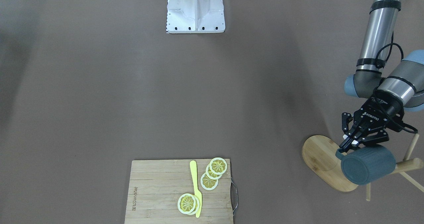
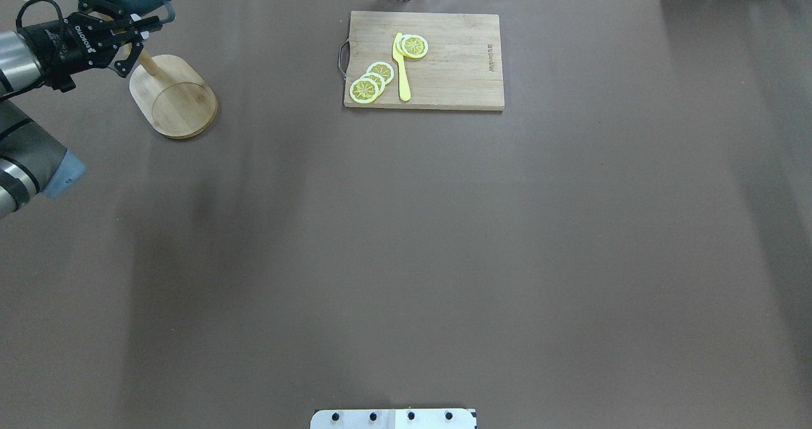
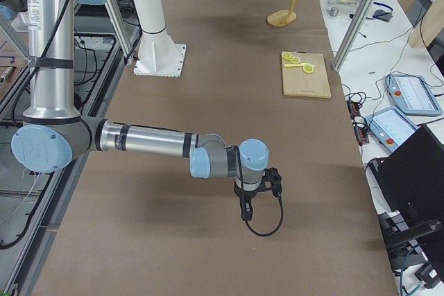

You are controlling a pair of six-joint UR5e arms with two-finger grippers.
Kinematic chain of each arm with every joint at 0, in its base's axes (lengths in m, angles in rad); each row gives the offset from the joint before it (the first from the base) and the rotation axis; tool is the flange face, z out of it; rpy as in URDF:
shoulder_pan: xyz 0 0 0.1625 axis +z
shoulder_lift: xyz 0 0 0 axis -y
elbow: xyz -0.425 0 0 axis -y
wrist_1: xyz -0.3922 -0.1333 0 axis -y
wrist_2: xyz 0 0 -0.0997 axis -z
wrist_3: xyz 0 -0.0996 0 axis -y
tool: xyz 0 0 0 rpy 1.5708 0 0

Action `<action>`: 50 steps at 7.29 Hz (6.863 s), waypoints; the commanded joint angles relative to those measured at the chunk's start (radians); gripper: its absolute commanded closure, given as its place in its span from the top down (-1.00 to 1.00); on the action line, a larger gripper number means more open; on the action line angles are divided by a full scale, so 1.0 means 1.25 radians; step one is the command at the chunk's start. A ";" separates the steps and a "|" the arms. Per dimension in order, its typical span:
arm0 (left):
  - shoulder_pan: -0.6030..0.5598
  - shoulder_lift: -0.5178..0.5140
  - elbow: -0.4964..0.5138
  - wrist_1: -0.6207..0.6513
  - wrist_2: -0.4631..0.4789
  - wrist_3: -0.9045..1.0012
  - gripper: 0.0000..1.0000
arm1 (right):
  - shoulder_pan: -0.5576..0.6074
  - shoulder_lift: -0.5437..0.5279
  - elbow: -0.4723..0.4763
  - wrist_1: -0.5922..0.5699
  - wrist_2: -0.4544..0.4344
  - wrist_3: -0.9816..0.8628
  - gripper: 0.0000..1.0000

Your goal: Hang cup on storage rack

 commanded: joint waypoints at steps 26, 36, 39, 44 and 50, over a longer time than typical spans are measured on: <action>-0.006 0.169 -0.310 -0.025 -0.106 0.280 0.97 | 0.000 -0.004 -0.004 0.000 -0.001 0.000 1.00; -0.057 0.416 -0.454 0.122 -0.224 1.495 0.97 | 0.000 -0.004 -0.008 -0.001 0.001 0.000 1.00; -0.135 0.463 -0.452 0.298 -0.221 1.896 0.97 | 0.000 -0.006 -0.009 -0.002 0.001 0.000 1.00; -0.327 0.483 -0.454 0.632 -0.213 2.435 0.97 | 0.000 -0.011 -0.008 -0.001 0.001 0.000 1.00; -0.396 0.435 -0.577 1.328 -0.271 2.532 0.97 | 0.000 -0.011 -0.008 -0.001 0.001 -0.001 1.00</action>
